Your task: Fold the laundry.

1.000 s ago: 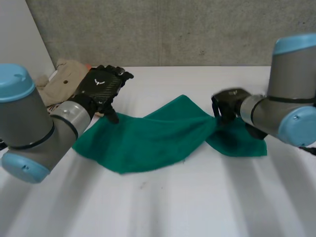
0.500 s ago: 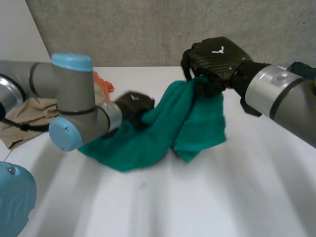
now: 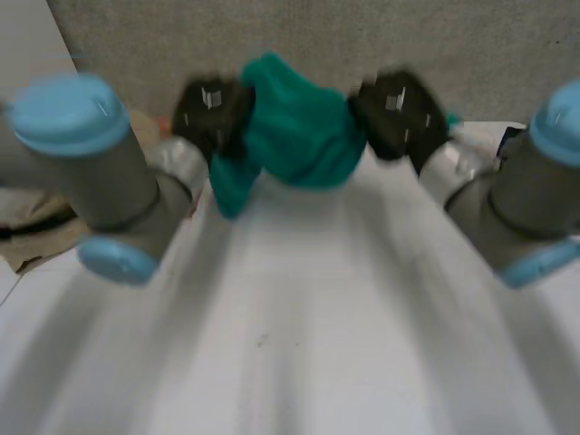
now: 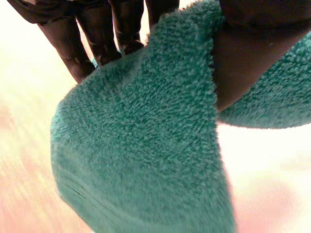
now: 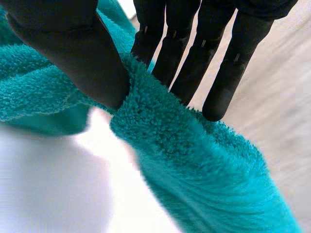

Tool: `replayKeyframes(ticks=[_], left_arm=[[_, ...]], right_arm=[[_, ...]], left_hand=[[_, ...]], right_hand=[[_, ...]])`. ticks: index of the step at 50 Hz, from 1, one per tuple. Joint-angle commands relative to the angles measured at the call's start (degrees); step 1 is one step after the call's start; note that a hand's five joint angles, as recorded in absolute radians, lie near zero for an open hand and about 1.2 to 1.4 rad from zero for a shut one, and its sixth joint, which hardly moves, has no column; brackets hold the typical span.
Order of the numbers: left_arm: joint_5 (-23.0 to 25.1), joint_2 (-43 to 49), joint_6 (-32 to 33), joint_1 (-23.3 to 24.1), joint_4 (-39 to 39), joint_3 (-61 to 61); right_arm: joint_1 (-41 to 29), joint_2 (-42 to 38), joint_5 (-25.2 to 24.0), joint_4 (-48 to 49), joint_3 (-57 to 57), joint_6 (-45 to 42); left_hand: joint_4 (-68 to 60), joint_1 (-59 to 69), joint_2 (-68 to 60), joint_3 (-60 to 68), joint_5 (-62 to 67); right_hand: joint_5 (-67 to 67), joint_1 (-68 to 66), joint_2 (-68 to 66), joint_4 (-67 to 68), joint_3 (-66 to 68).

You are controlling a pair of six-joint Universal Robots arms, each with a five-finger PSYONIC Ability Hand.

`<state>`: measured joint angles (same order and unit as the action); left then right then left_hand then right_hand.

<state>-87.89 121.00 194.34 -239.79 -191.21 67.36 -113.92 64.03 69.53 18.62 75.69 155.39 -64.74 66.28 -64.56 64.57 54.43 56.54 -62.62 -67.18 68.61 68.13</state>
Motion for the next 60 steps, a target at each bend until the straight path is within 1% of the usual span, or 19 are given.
replayKeyframes(ticks=[1, 2, 3, 5, 6, 7, 13, 17, 20, 25, 27, 30, 34, 39, 50, 54, 55, 57, 60], left_arm=[[1.40, 6.18, -4.05, 0.55, 5.66, 8.84], [2.71, 6.35, -5.19, 0.64, 8.54, 9.01], [3.51, 6.18, -5.73, 0.64, 10.14, 9.02], [4.91, 5.39, -6.52, 0.38, 13.56, 8.84], [6.05, 4.08, -6.78, -0.41, 16.28, 8.41], [6.67, 3.29, -6.79, -0.94, 17.35, 8.23], [8.52, -4.35, -6.70, -8.39, 17.19, 7.70], [9.66, -6.30, -6.09, -13.23, 15.78, 7.35], [10.98, -5.86, -4.42, -15.88, 15.95, 6.65], [16.06, -1.04, 5.92, -20.09, 16.66, 3.93], [17.74, 0.90, 9.37, -20.80, 17.53, 2.52], [20.47, 4.76, 14.56, -21.25, 20.87, -0.29], [21.97, 8.90, 16.86, -20.54, 24.56, -3.81], [21.53, 12.77, 17.21, -18.88, 26.06, -6.27], [15.73, 17.08, 20.98, -17.12, 25.89, -9.17], [14.59, 18.04, 22.30, -16.68, 25.89, -10.06], [14.07, 18.39, 22.39, -16.50, 25.80, -10.32], [13.62, 18.75, 22.48, -16.33, 25.80, -10.67], [12.48, 19.71, 22.83, -15.62, 25.45, -11.46]], right_arm=[[1.24, -5.40, -3.27, 0.63, 15.63, -5.17], [1.50, -6.63, -2.39, 0.10, 15.89, -7.27], [1.59, -6.99, -1.60, -0.34, 15.89, -8.16], [1.77, -6.99, 0.24, -1.83, 15.81, -9.83], [1.86, -6.55, 2.25, -2.62, 15.46, -10.10], [1.86, -6.20, 3.14, -2.97, 15.19, -10.01], [1.59, 0.72, 8.24, -7.09, 12.04, -3.36], [3.69, 3.90, 8.25, -15.42, 8.18, 2.62], [5.37, 2.68, 8.07, -22.29, 5.09, 5.18], [6.51, -0.92, 8.51, -37.39, -0.53, 4.67], [6.69, -1.80, 8.78, -40.06, -0.89, 3.18], [6.96, -3.65, 8.95, -39.63, -0.63, 0.19], [6.34, -4.88, 8.95, -35.42, 1.91, -0.26], [5.20, -6.37, 8.95, -28.39, 5.17, -0.61], [3.88, -8.22, 10.97, -19.33, 8.42, -0.70], [4.23, -8.31, 11.06, -18.88, 8.86, -0.61], [4.32, -8.13, 11.15, -18.80, 8.95, -0.35], [4.41, -7.96, 11.15, -18.62, 9.12, -0.26], [4.58, -7.34, 10.89, -18.27, 9.39, 0.09]], left_hand=[[14.94, -16.49, 14.77, -14.78, -14.63], [29.32, -30.86, 29.15, -29.15, -29.01], [35.79, -37.33, 35.62, -35.63, -35.48], [43.57, -45.11, 43.39, -43.40, -43.26], [46.92, -48.47, 46.75, -46.76, -46.62], [48.62, -50.17, 48.45, -48.46, -48.31], [51.84, -53.38, 51.66, -51.67, -51.53], [49.99, -51.53, 49.82, -49.83, -49.68], [49.48, -51.03, 49.31, -49.32, -49.17], [44.13, -45.67, 43.96, -43.97, -43.82], [42.25, -43.80, 42.08, -42.09, -41.94], [40.24, -41.78, 40.06, -40.07, -39.93], [35.37, -36.91, 35.19, -35.20, -35.06], [30.48, -32.02, 30.30, -30.31, -30.17], [27.61, -29.16, 27.44, -27.45, -27.31], [27.61, -29.16, 27.44, -27.45, -27.31], [23.12, -24.66, 22.94, -22.95, -22.81], [15.71, -17.25, 15.54, -15.55, -15.40], [1.26, -2.80, 1.09, -1.09, -0.95]], right_hand=[[13.46, -17.38, -12.82, 11.39, 11.87], [2.78, -6.70, -2.14, 0.71, 1.19], [-4.83, 0.90, 5.46, -6.89, -6.41], [-24.30, 20.38, 24.94, -26.37, -25.89], [-41.57, 37.64, 42.20, -43.63, -43.15], [-45.07, 41.14, 45.70, -47.14, -46.66], [-50.49, 46.56, 51.12, -52.55, -52.07], [-52.00, 48.07, 52.63, -54.07, -53.58], [-52.00, 48.08, 52.64, -54.07, -53.59], [-49.16, 45.23, 49.79, -51.22, -50.74], [-47.63, 43.71, 48.27, -49.70, -49.22], [-44.10, 40.18, 44.74, -46.17, -45.69], [-40.91, 36.98, 41.54, -42.98, -42.50], [-38.54, 34.62, 39.18, -40.61, -40.13], [-30.48, 26.56, 31.12, -32.55, -32.07], [-15.21, 11.28, 15.84, -17.27, -16.79], [-0.51, -3.42, 1.14, -2.58, -2.10], [13.40, -17.32, -12.76, 11.33, 11.81], [13.46, -17.38, -12.82, 11.39, 11.87]])
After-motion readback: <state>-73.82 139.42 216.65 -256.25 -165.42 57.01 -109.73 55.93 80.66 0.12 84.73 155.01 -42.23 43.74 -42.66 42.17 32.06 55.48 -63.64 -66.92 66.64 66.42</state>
